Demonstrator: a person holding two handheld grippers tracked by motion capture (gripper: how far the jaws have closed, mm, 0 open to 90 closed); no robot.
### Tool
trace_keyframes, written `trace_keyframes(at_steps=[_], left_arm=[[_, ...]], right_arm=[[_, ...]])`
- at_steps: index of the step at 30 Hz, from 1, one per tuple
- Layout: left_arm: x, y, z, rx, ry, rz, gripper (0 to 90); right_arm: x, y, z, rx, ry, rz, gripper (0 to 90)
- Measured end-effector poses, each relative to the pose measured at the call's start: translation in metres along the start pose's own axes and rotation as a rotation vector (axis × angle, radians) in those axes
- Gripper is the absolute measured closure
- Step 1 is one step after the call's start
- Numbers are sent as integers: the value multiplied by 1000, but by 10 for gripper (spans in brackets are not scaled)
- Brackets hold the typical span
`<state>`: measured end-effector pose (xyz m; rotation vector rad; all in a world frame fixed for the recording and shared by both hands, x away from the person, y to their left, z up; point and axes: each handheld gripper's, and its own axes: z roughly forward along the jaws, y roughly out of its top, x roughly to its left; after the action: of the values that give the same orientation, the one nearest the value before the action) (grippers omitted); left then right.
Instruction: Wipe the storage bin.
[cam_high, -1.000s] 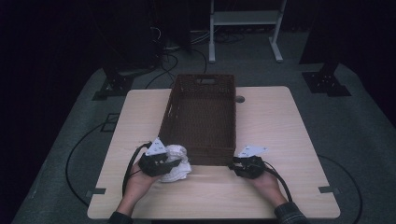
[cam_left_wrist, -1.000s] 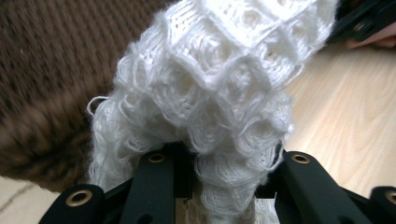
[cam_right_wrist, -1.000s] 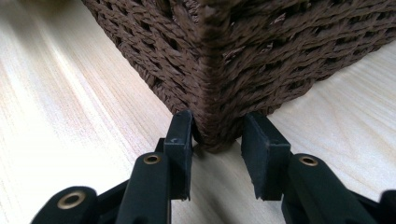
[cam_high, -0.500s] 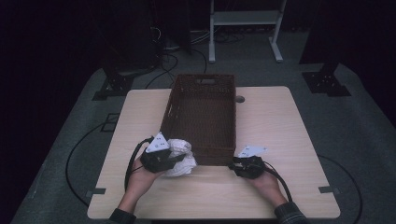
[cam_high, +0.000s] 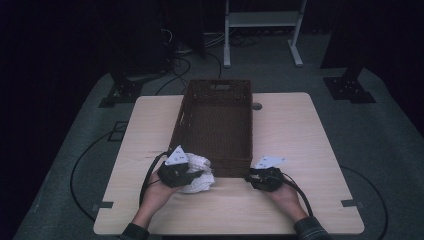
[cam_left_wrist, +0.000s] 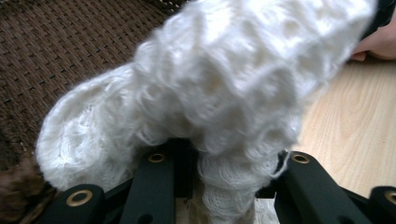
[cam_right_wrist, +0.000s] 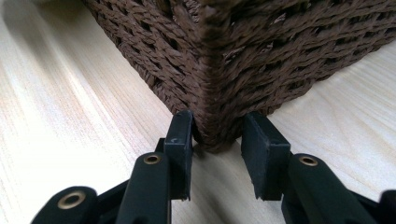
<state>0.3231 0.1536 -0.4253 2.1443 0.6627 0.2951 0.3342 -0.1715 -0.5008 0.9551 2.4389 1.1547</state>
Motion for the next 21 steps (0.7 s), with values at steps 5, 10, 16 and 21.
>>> trace_keyframes(at_steps=[5, 10, 16, 21], left_arm=[[-1, -4, 5, 20, -3, -2, 673], [-1, -9, 16, 75, -4, 14, 673], [-2, -14, 30, 135, 4, 34, 673], [-4, -21, 42, 176, 3, 38, 673]], right_arm=[[0, 0, 0, 0, 0, 0, 636], [0, 0, 0, 0, 0, 1, 636], [0, 0, 0, 0, 0, 1, 637], [0, 0, 0, 0, -1, -2, 636]])
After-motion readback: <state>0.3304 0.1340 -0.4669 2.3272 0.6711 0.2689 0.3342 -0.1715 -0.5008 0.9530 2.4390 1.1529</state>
